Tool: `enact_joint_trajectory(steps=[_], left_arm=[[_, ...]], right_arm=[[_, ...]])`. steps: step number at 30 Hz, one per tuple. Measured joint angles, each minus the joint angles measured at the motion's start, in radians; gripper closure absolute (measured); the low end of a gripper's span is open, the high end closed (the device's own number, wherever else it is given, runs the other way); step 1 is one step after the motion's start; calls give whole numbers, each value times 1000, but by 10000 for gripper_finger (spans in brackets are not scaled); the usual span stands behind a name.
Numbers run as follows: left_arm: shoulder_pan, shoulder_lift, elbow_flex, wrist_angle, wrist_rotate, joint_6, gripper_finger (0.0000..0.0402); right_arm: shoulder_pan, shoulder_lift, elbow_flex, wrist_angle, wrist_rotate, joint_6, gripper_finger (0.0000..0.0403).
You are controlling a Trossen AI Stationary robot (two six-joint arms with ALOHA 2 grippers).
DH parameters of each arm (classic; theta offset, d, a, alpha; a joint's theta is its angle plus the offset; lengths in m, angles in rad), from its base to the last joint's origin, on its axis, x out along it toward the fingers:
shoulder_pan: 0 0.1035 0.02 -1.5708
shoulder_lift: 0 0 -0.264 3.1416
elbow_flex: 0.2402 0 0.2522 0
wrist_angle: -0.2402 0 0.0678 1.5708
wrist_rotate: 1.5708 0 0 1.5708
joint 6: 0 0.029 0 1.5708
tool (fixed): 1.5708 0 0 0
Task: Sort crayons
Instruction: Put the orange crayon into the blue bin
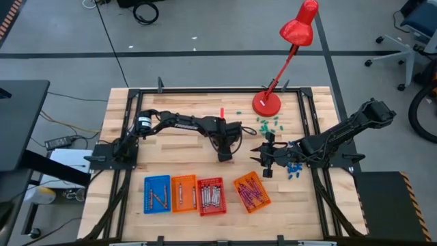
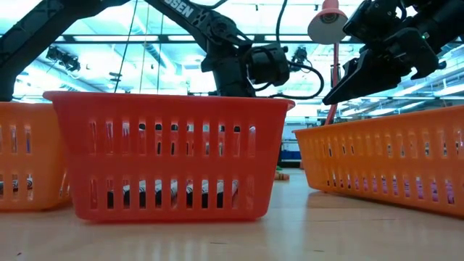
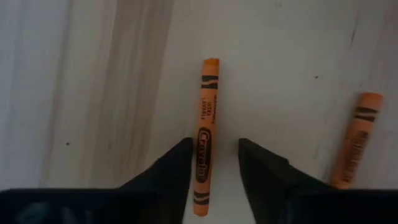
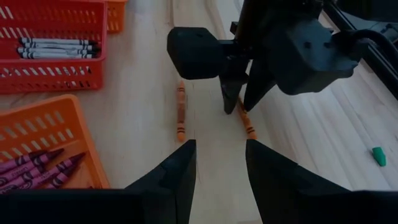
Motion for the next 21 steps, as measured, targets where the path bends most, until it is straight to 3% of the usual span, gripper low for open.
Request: enact_joint_trajectory(steps=[10, 21], left_arm=[[2, 2, -1, -3, -4, 0, 383], [-51, -120, -8, -26, 11, -40, 379]], right_arm=[[0, 0, 0, -1, 0, 0, 259], [0, 0, 0, -3, 0, 0, 259]])
